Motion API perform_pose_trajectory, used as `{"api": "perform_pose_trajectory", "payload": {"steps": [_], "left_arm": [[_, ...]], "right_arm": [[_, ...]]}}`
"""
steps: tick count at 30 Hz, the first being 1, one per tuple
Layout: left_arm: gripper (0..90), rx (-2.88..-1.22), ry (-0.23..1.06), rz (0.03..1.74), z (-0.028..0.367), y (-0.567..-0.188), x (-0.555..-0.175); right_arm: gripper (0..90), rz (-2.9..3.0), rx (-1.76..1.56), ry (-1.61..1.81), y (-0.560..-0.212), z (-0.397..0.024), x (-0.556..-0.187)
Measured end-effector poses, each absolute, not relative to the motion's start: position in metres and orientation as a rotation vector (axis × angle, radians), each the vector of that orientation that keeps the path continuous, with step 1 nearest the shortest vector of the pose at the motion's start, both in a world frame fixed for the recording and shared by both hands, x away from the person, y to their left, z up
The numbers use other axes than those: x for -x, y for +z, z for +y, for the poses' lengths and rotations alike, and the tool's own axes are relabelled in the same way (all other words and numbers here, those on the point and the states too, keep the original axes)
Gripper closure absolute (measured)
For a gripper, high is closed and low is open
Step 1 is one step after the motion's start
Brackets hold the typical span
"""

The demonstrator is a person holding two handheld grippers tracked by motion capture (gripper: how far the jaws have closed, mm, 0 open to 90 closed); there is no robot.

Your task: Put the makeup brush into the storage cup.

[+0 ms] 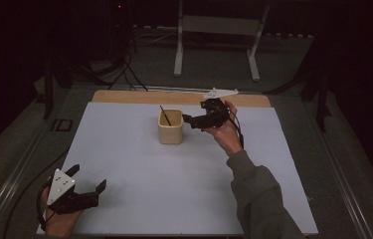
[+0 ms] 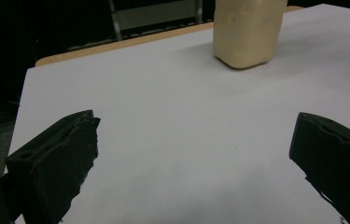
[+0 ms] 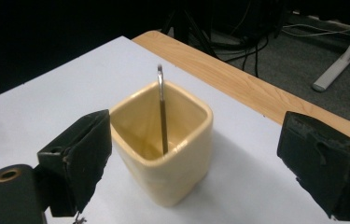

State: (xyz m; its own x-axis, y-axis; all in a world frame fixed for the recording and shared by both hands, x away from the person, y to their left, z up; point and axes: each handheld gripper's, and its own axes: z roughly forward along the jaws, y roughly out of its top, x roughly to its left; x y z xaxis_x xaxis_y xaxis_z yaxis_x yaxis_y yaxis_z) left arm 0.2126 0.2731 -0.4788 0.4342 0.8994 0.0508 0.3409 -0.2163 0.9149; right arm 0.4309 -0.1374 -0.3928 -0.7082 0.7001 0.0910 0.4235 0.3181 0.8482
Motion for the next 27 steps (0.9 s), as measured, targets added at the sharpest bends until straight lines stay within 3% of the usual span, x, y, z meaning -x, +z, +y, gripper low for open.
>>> {"api": "perform_pose_trajectory", "payload": {"steps": [27], "left_arm": [[2.0, -1.761, 0.76, 1.075, 0.273, -0.479, -0.214]], "right_arm": [[9.9, 2.283, -1.076, 1.357, -0.416, -0.19, -0.4]]}}
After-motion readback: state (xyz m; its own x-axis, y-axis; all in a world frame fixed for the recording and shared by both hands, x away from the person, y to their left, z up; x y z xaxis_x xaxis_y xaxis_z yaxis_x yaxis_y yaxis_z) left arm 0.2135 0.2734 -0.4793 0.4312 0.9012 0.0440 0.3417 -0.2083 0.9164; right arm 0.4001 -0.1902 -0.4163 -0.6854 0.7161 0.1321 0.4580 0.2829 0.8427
